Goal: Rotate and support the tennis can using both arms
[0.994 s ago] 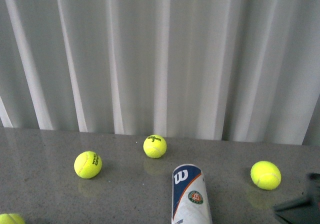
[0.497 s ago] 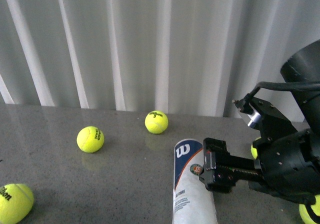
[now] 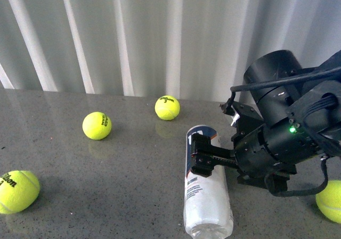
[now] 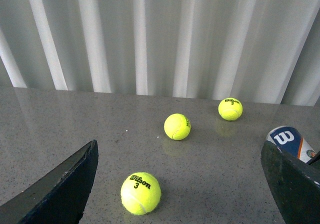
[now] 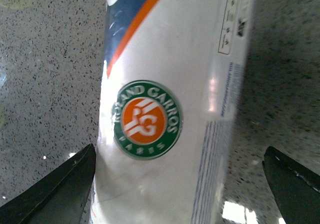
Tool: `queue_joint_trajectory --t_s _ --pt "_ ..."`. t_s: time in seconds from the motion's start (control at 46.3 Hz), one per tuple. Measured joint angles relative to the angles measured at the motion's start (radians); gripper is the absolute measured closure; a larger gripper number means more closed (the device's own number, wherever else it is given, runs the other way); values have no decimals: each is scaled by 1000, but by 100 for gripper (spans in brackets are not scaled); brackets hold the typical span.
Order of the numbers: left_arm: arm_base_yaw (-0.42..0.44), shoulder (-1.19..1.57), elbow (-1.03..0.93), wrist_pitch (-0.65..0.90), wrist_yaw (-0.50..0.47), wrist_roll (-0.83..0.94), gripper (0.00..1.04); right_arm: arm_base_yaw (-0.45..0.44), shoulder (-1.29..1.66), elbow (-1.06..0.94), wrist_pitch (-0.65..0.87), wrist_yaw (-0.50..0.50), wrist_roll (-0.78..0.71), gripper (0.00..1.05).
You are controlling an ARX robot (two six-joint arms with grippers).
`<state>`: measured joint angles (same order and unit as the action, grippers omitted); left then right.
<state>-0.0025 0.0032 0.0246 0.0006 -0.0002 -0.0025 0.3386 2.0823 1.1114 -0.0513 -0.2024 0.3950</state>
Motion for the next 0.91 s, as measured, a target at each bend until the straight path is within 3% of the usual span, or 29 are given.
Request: queue_joint_trajectory --t_s 0.194,0.454,0.605,0.735,0.843,0.908 --pt "0 0 0 0 0 0 7 16 97 42 -2 24 -1 7" --pt "0 0 0 0 0 0 7 1 70 24 16 10 -88 47" --pt "0 0 0 0 0 0 7 -5 16 -9 45 24 -200 60" --pt "0 0 0 0 0 0 7 2 -88 -85 134 64 -505 72" --pt "0 0 0 0 0 0 7 7 -145 -142 206 94 -755 76" --pt "0 0 0 0 0 0 7 8 -171 -158 194 71 -1033 77"
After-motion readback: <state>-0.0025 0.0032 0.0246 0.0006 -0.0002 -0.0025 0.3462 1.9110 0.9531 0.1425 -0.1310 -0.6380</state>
